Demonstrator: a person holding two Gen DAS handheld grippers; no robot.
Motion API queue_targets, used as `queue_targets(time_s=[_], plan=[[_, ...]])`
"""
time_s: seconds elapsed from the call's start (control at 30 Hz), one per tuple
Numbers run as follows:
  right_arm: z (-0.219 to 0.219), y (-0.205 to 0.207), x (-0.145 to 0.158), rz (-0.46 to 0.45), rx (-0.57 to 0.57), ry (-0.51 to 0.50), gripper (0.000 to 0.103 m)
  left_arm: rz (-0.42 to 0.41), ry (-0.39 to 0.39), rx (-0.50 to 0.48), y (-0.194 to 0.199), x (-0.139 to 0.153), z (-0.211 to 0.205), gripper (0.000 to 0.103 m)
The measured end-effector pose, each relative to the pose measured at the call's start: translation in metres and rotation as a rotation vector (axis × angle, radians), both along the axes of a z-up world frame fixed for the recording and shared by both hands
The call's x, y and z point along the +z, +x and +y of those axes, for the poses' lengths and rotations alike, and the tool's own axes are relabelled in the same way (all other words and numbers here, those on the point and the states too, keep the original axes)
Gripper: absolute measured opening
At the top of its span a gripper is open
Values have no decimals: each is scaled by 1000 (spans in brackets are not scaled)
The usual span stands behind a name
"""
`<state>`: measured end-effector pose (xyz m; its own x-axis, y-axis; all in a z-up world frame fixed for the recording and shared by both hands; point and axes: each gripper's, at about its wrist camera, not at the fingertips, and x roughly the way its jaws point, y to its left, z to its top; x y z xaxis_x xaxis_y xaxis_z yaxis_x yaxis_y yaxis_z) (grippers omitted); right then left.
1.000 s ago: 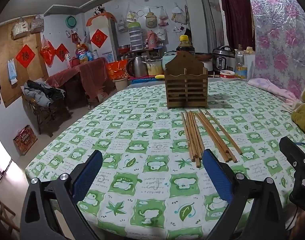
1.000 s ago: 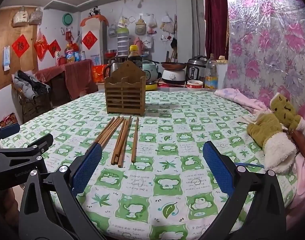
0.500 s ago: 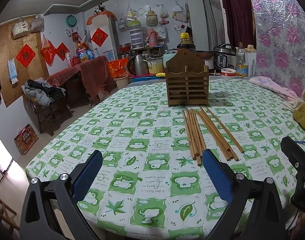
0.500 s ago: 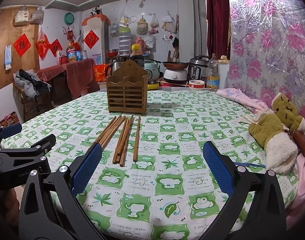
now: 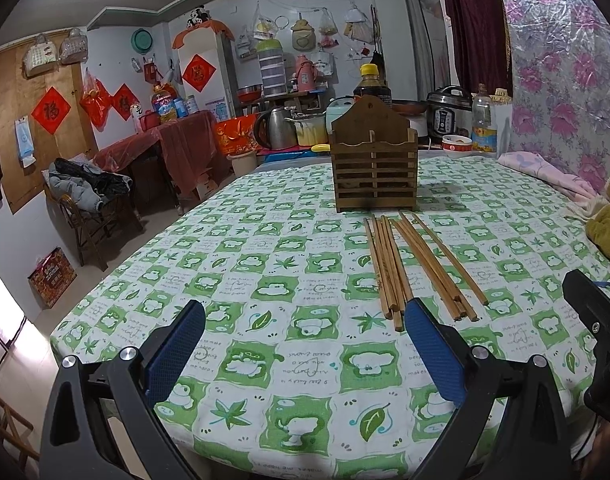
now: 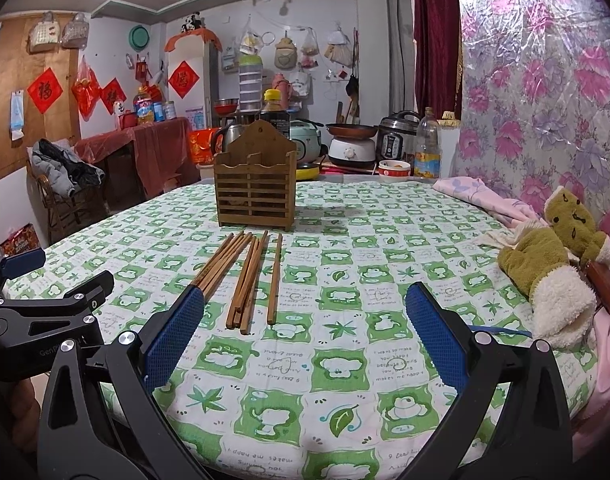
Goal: Organize utensils
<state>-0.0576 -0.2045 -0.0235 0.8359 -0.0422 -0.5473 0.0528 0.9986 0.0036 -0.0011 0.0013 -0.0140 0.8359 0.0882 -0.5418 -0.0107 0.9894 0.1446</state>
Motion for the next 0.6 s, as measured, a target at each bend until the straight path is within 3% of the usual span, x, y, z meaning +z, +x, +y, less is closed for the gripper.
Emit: queue_targets(time_s=[0.6], plan=[[0, 0, 0, 3, 5, 2, 97, 0, -1, 1, 0, 0, 0, 98]])
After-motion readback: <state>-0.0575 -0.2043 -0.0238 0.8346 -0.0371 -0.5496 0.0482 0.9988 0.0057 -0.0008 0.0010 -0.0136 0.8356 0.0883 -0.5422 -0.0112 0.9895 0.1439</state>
